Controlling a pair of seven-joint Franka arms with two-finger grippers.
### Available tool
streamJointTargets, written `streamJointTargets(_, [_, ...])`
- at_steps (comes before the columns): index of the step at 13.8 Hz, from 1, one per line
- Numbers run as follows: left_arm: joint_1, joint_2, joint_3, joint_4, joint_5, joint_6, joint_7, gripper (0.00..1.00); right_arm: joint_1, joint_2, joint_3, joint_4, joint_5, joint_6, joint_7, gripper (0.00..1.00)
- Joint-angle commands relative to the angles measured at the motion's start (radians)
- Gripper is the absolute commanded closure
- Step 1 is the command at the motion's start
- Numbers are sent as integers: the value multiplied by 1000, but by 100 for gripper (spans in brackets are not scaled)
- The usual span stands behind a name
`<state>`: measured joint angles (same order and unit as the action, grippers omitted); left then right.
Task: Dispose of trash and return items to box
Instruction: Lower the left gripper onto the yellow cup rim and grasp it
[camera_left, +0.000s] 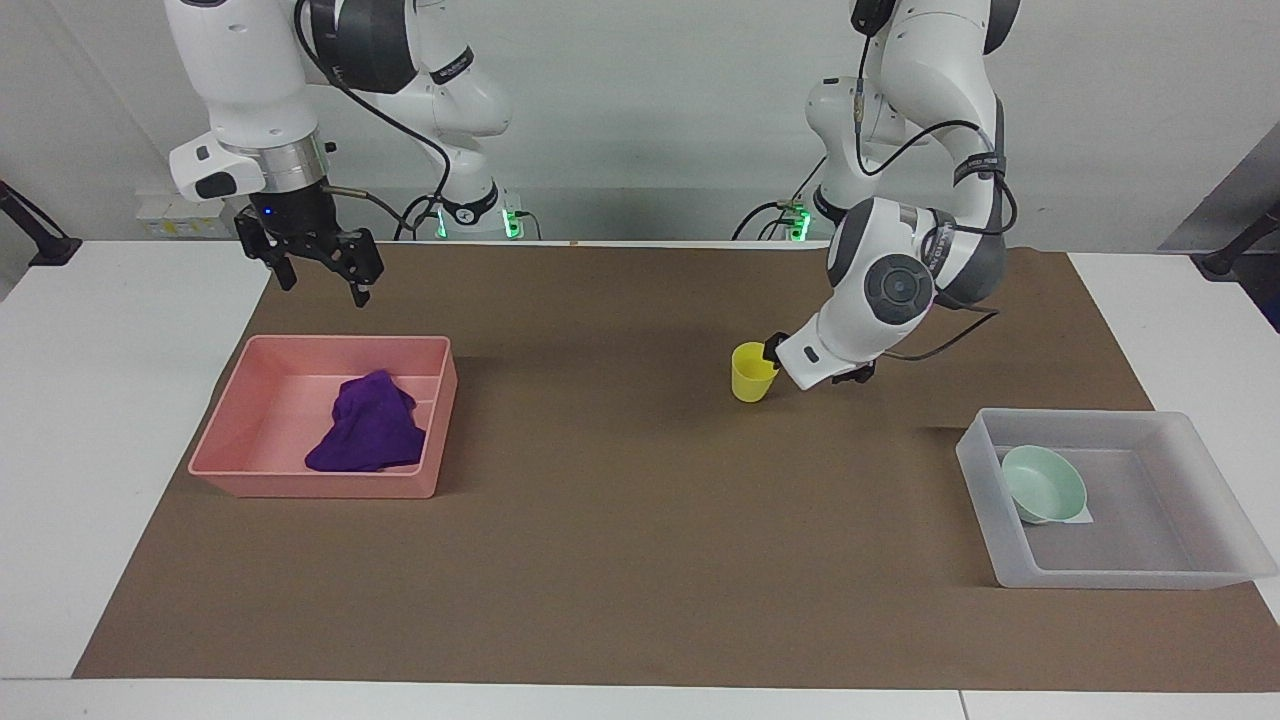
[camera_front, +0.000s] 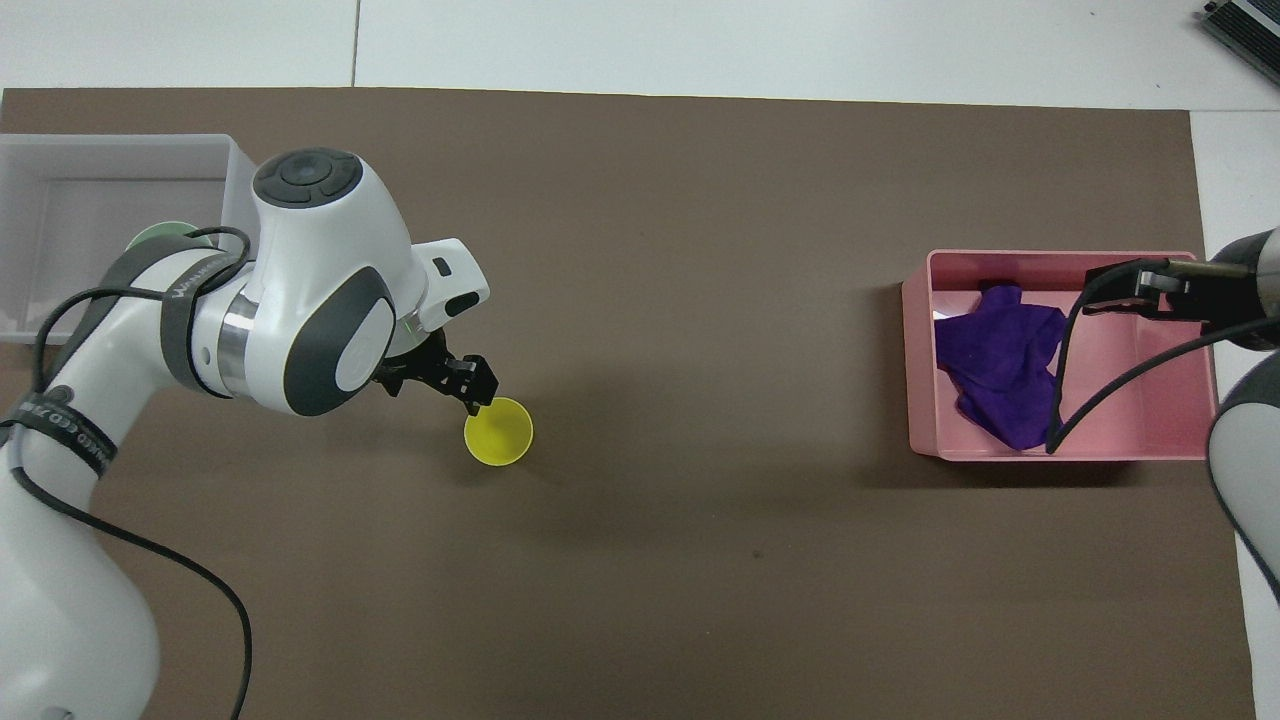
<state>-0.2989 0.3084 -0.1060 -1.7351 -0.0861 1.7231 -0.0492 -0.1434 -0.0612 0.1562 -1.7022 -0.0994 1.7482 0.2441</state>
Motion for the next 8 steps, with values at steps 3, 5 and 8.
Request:
streamJointTargets(3, [-55, -19, 17, -89, -12, 96, 14, 11, -7, 44, 5, 52, 66, -22, 3, 0])
streamJointTargets(5, [-72, -11, 19, -100, -12, 101, 15, 71, -7, 44, 5, 50, 66, -24, 0, 0])
streamJointTargets(8, [-71, 12, 19, -100, -11, 96, 19, 100, 14, 37, -12, 47, 66, -50, -5, 0])
